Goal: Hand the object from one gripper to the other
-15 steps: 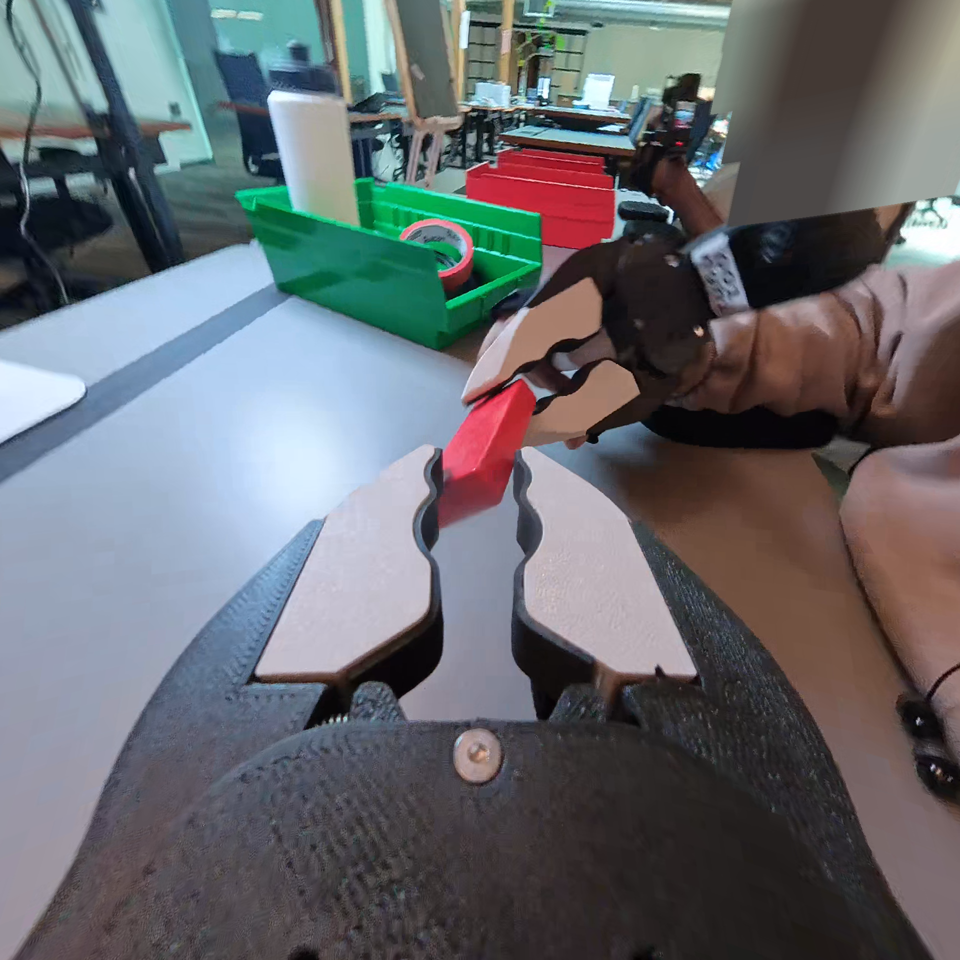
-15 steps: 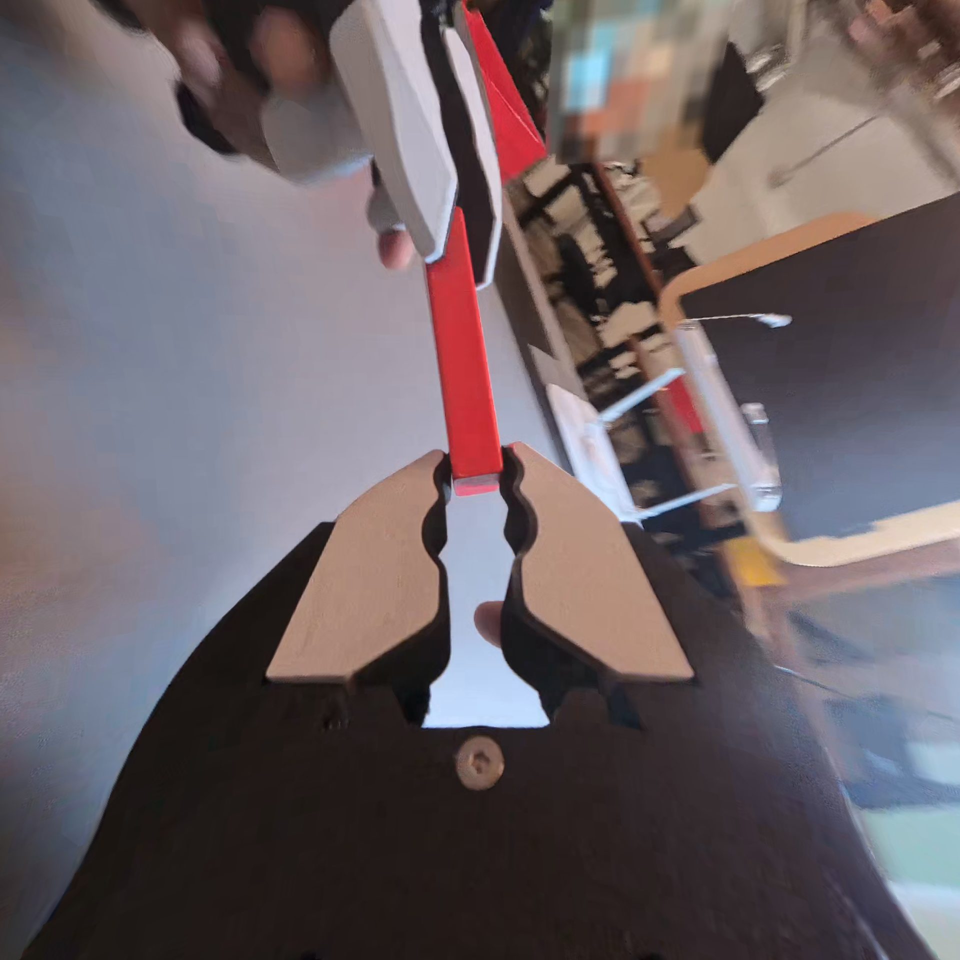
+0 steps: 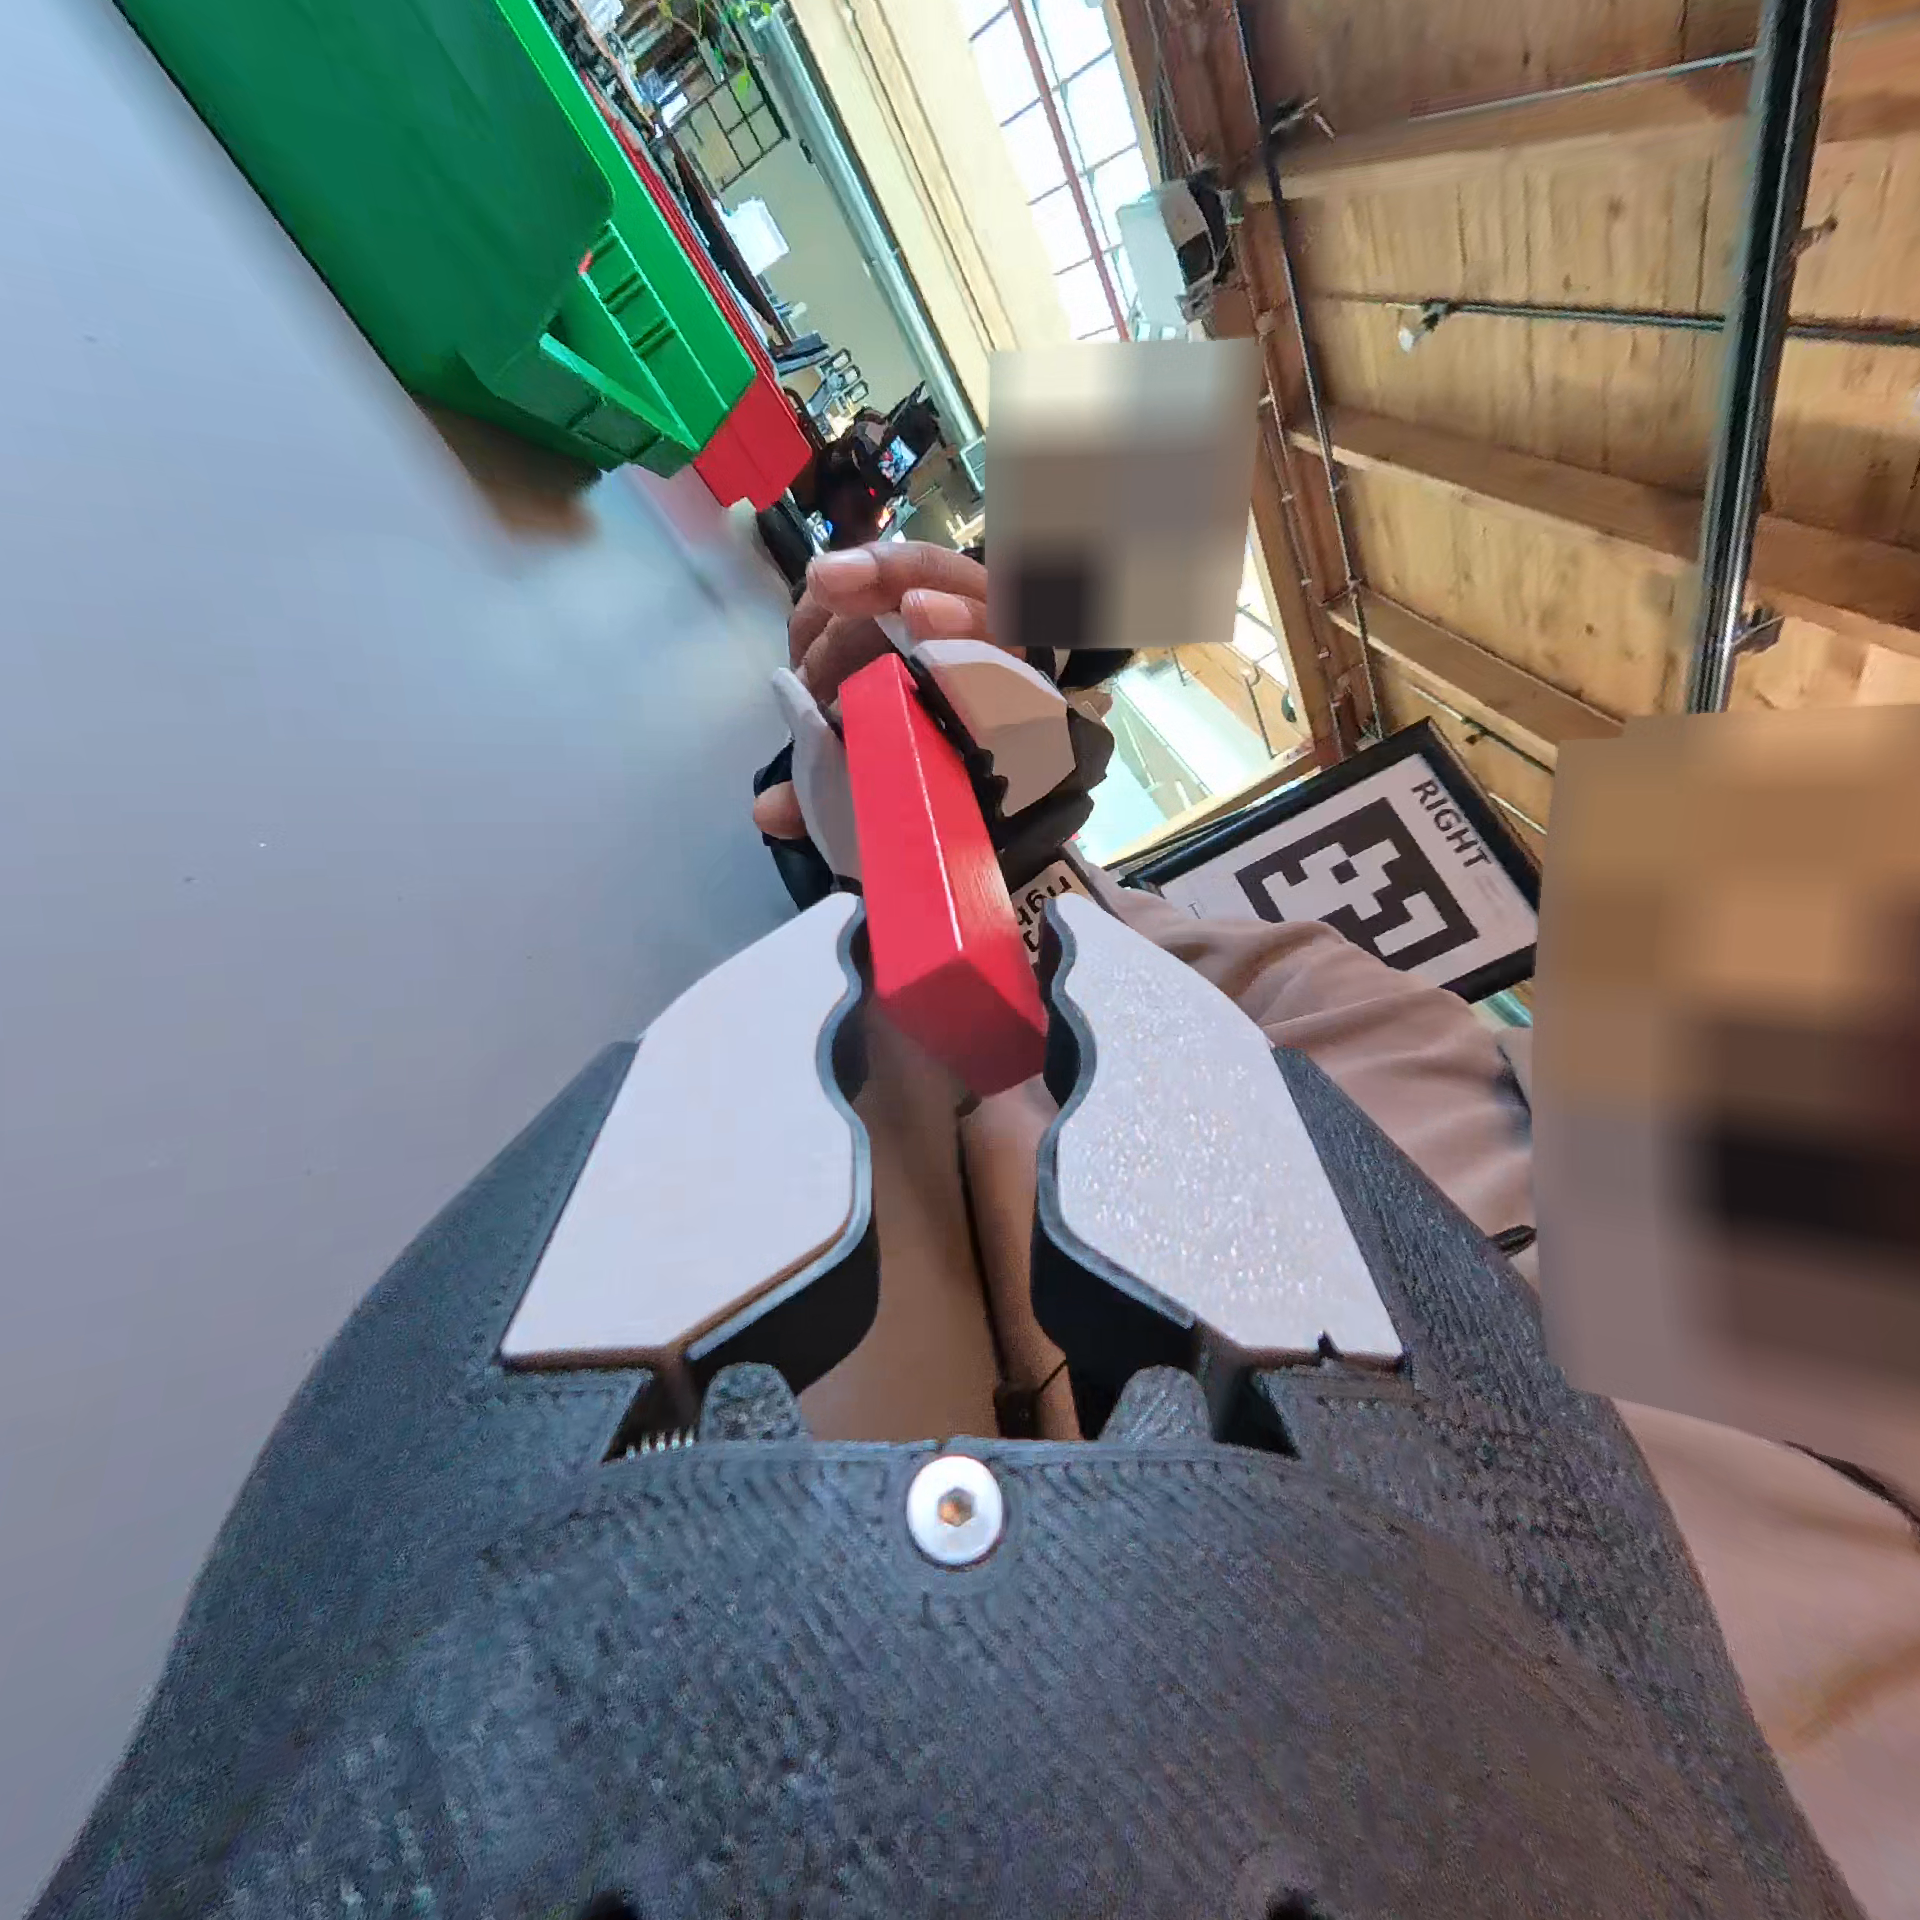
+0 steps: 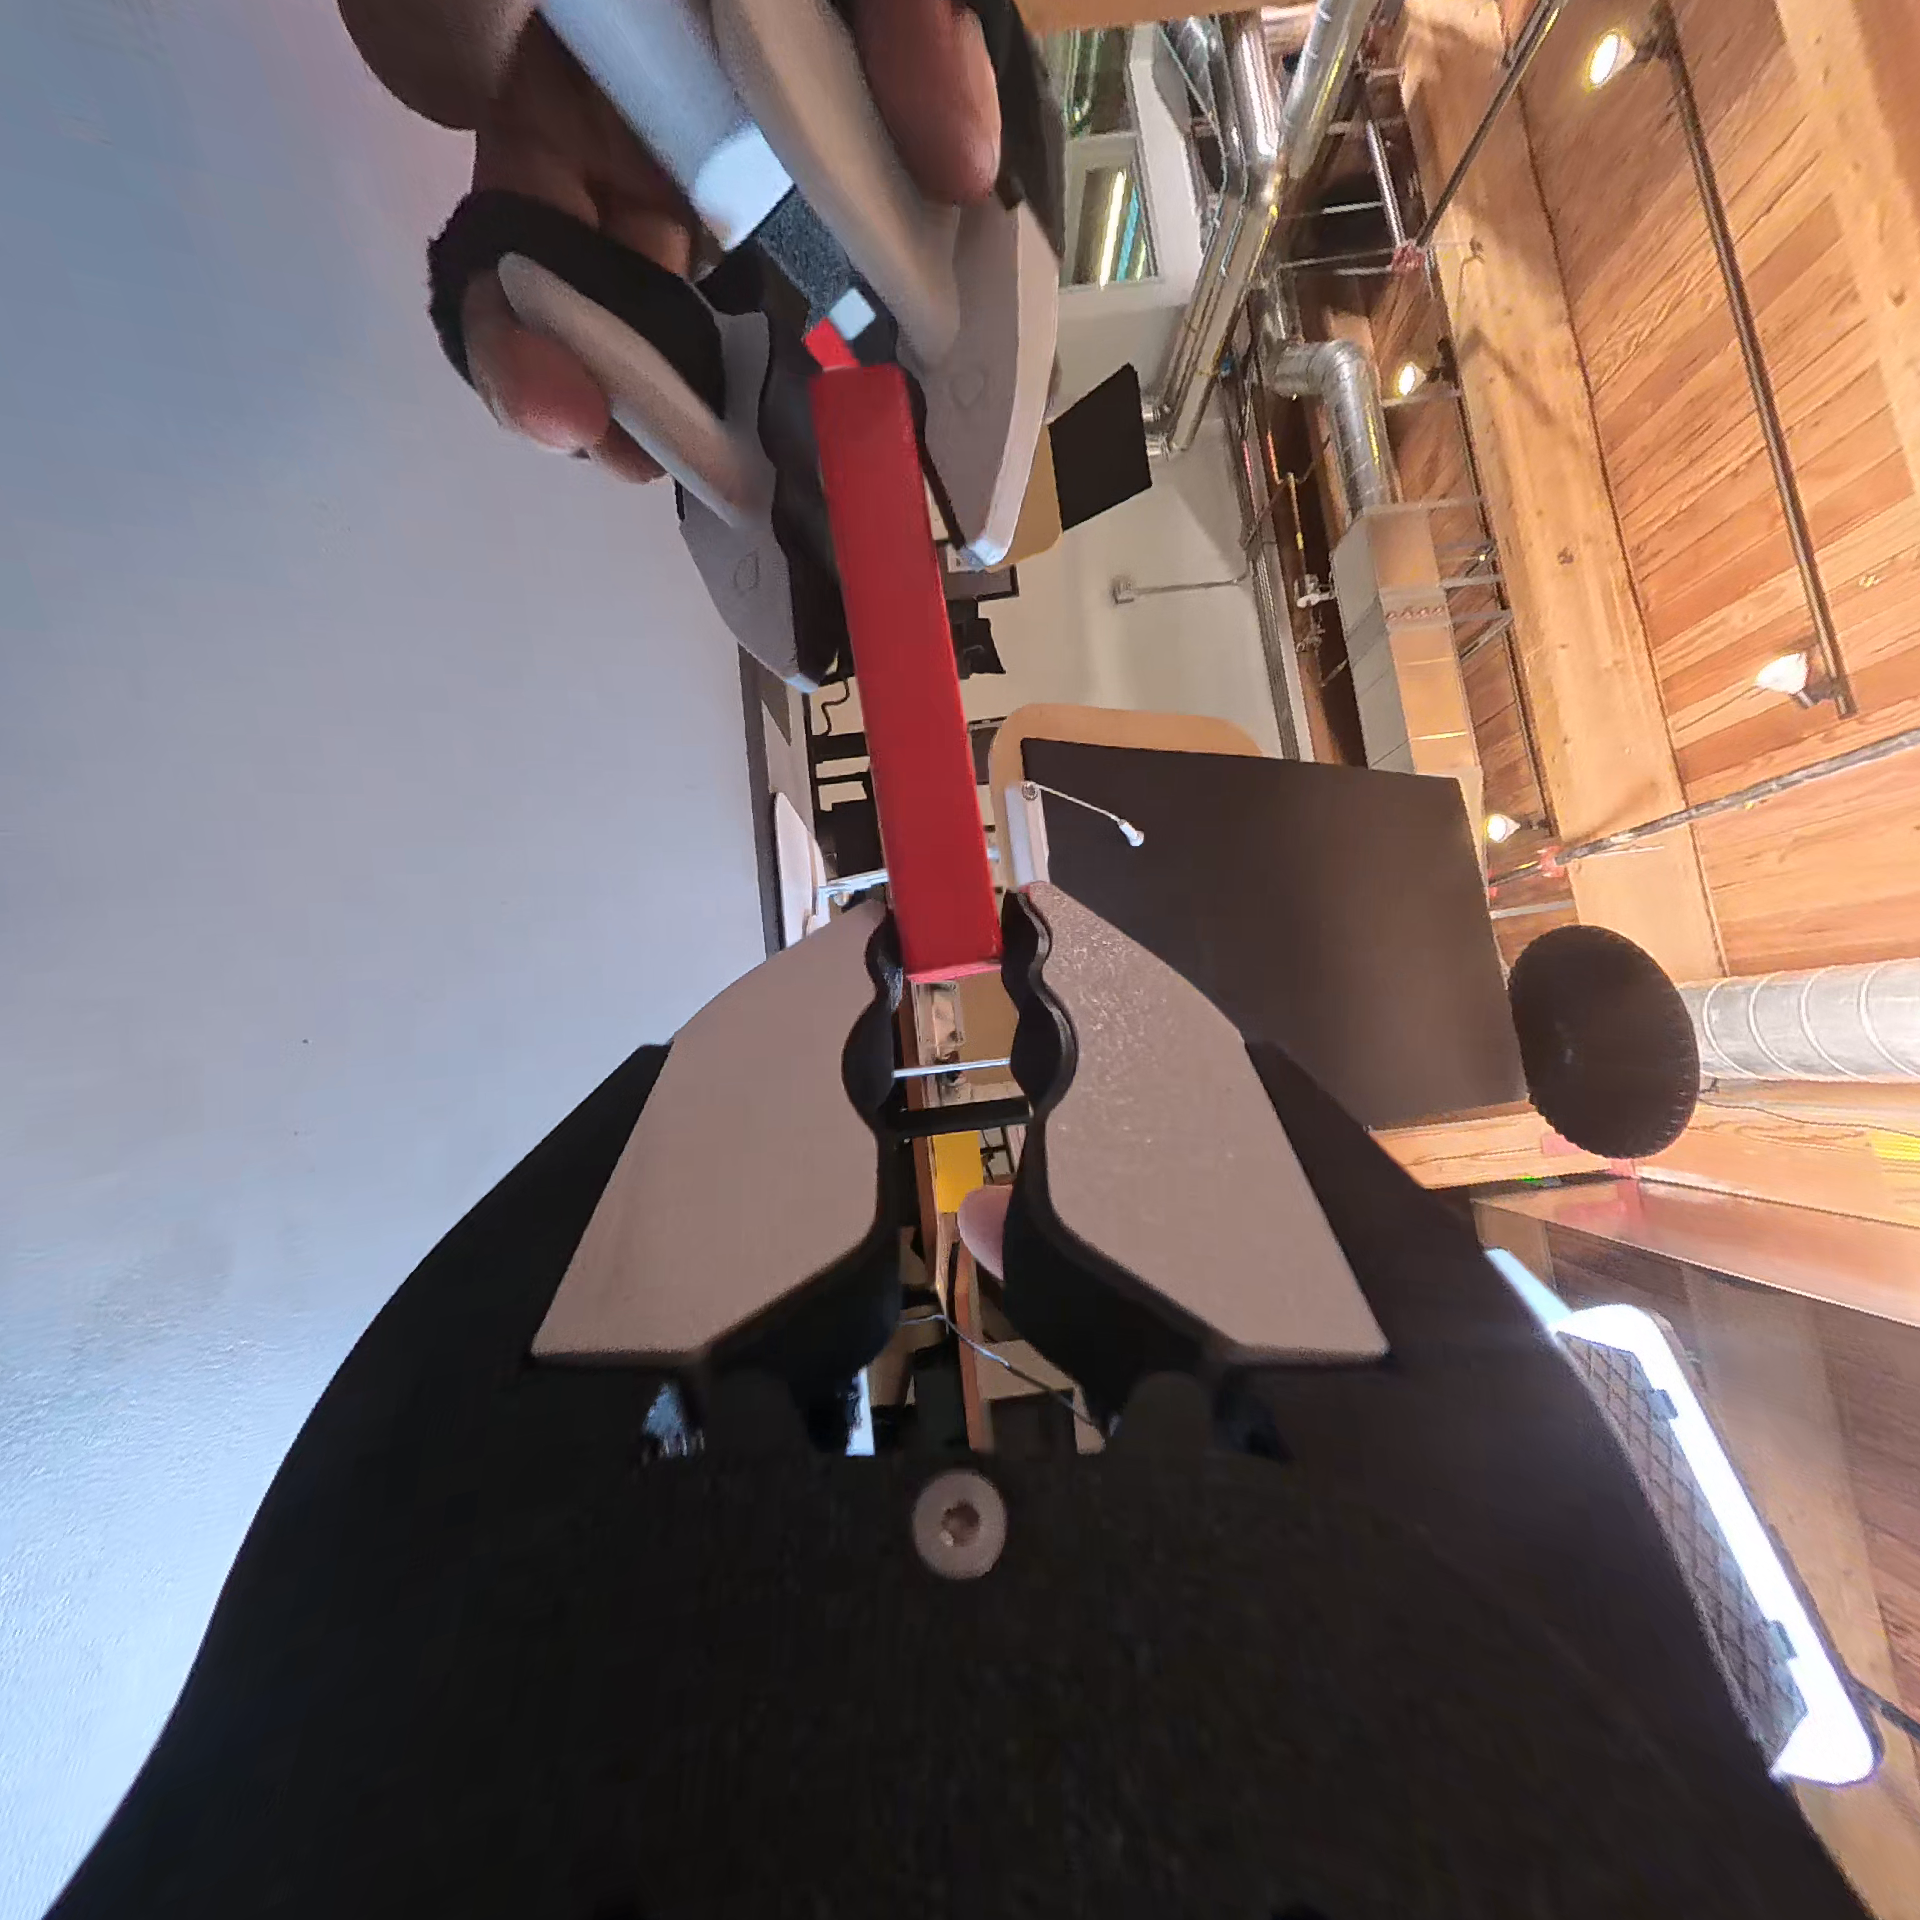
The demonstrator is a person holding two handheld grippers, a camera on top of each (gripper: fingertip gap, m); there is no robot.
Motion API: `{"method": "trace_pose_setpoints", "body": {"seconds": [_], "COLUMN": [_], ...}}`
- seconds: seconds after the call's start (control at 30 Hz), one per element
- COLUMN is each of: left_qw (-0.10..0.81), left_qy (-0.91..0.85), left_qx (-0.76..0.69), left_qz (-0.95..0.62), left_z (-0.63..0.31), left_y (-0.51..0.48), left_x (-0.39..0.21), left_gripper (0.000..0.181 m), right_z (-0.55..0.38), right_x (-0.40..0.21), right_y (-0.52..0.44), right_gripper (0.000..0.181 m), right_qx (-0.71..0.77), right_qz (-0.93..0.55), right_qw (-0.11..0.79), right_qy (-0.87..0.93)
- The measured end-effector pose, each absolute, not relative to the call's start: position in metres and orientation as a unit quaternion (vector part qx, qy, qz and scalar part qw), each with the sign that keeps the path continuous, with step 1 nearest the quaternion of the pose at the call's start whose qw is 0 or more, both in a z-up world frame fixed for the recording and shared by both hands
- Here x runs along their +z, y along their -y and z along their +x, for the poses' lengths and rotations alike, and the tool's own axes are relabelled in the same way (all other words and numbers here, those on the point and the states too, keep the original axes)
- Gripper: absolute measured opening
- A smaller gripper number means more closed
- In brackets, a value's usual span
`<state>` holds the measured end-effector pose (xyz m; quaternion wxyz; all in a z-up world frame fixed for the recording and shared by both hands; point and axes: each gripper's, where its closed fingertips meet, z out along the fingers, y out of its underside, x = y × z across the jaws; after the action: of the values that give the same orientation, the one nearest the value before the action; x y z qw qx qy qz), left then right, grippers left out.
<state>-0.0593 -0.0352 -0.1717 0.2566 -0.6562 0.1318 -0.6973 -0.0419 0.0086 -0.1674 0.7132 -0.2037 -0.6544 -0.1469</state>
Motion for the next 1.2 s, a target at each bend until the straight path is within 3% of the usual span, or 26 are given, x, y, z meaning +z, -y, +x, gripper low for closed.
{"method": "trace_pose_setpoints", "body": {"seconds": [0.13, 0.23, 0.4, 0.53, 0.6, 0.67, 0.87, 1.07, 1.2], "left_qw": [0.326, 0.408, 0.547, 0.601, 0.607, 0.605, 0.554, 0.378, 0.325], "left_qy": [-0.159, -0.194, -0.331, -0.453, -0.491, -0.507, -0.388, -0.129, -0.031], "left_qx": [-0.638, -0.553, -0.35, -0.211, -0.175, -0.167, -0.245, -0.598, -0.696], "left_qz": [-0.679, -0.7, -0.684, -0.624, -0.599, -0.591, -0.695, -0.695, -0.64], "left_z": [-0.064, -0.078, -0.086, -0.067, -0.057, -0.051, -0.074, -0.078, -0.077], "left_y": [0.027, 0.015, 0.013, 0.031, 0.039, 0.044, 0.014, 0.009, 0.006], "left_x": [-0.173, -0.172, -0.159, -0.159, -0.163, -0.167, -0.179, -0.173, -0.164], "left_gripper": [0.022, 0.016, 0.017, 0.017, 0.017, 0.017, 0.025, 0.045, 0.051], "right_z": [-0.042, -0.039, -0.042, -0.045, -0.045, -0.044, -0.04, -0.036, -0.047], "right_x": [-0.17, -0.17, -0.181, -0.181, -0.18, -0.182, -0.165, -0.151, -0.159], "right_y": [-0.014, -0.022, -0.009, 0.003, 0.012, 0.021, 0.008, -0.009, 0.014], "right_gripper": [0.034, 0.047, 0.064, 0.063, 0.046, 0.028, 0.02, 0.017, 0.017], "right_qx": [-0.093, 0.028, 0.346, 0.452, 0.466, 0.464, 0.388, 0.114, -0.046], "right_qz": [-0.258, -0.362, -0.511, -0.531, -0.514, -0.499, -0.482, -0.386, -0.236], "right_qw": [0.706, 0.682, 0.525, 0.458, 0.451, 0.445, 0.525, 0.685, 0.721], "right_qy": [0.653, 0.635, 0.587, 0.552, 0.562, 0.582, 0.584, 0.607, 0.65]}}
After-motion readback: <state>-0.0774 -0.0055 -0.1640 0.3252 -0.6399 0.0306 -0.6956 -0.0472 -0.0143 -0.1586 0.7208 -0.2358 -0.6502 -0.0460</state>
